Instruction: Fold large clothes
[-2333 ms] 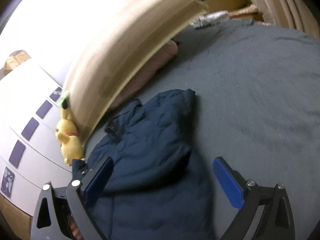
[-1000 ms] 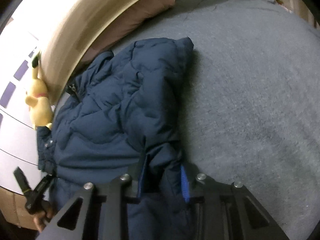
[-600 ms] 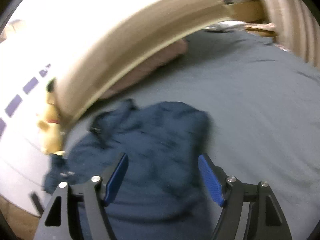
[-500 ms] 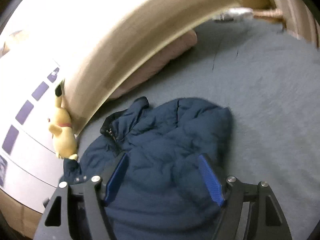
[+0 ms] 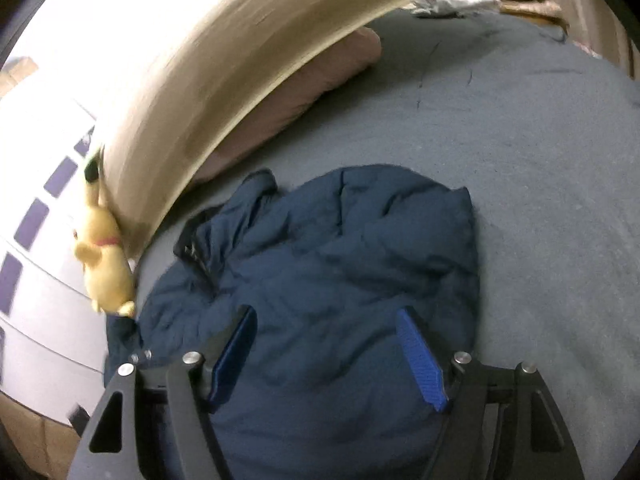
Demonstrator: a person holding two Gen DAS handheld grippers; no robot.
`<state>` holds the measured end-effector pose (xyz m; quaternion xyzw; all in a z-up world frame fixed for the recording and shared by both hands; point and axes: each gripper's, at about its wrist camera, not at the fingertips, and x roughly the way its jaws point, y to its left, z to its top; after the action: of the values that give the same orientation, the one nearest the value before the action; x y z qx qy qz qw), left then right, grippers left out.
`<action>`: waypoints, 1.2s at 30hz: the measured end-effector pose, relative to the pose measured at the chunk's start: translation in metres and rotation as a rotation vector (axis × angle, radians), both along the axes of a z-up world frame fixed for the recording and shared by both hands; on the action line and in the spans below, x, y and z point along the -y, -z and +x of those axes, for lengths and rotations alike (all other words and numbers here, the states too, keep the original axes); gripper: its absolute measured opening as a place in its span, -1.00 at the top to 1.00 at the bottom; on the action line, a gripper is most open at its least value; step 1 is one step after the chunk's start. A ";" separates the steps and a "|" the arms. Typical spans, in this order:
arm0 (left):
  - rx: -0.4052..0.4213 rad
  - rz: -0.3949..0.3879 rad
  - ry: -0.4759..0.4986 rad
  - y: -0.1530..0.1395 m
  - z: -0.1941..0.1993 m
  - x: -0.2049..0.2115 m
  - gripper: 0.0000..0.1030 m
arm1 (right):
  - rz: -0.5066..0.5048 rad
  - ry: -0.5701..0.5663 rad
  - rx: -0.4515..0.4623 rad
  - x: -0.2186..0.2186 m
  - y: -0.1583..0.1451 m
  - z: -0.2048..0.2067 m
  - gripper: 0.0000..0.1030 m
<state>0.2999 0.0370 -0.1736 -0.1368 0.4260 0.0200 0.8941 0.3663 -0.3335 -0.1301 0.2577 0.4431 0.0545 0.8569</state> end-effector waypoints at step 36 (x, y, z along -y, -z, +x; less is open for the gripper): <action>0.027 -0.225 -0.394 -0.042 -0.057 -0.283 -0.55 | -0.485 -0.219 0.163 -0.177 0.016 -0.165 -0.65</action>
<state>0.2432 0.3201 -0.1318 -0.3167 0.3786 0.1449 0.8576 0.2010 -0.1565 -0.1457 -0.0096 0.3978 0.0597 0.9155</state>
